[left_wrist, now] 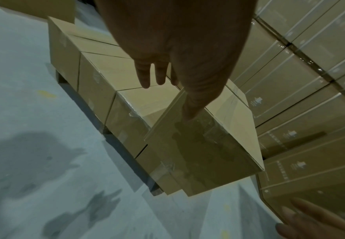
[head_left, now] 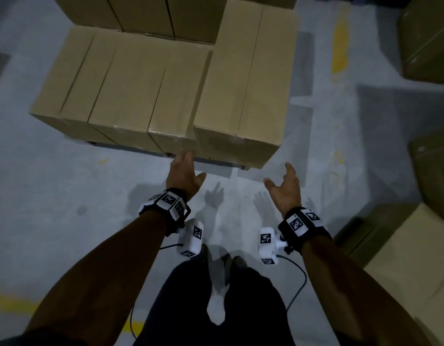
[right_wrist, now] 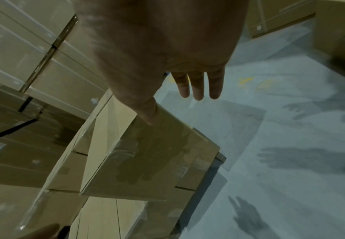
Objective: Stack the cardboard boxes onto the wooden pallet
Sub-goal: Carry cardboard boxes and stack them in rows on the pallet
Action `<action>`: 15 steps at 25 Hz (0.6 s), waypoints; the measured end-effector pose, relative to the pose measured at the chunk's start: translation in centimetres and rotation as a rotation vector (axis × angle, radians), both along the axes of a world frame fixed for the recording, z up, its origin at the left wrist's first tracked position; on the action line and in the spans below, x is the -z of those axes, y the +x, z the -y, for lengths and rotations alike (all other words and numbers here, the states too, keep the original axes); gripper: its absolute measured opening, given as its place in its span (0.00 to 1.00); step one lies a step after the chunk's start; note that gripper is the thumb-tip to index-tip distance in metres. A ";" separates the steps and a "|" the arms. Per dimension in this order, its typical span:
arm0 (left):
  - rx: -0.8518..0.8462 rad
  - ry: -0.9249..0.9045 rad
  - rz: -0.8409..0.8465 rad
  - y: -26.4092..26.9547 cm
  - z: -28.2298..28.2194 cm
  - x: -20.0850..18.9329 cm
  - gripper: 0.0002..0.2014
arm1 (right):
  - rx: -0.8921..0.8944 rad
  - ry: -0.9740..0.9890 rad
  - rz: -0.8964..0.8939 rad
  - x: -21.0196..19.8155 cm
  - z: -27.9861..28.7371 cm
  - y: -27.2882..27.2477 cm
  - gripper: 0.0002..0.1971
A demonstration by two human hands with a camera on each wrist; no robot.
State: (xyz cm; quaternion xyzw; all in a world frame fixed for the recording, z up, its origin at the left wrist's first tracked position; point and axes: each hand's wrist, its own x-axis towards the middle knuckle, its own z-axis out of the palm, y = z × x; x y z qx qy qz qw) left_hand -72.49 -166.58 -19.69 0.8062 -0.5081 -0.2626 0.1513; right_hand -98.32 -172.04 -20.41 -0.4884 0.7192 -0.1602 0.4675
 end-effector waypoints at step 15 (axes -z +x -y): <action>-0.202 -0.699 -0.495 1.3 9.7 20.6 0.35 | 0.283 -0.804 0.382 22.9 8.3 5.8 0.33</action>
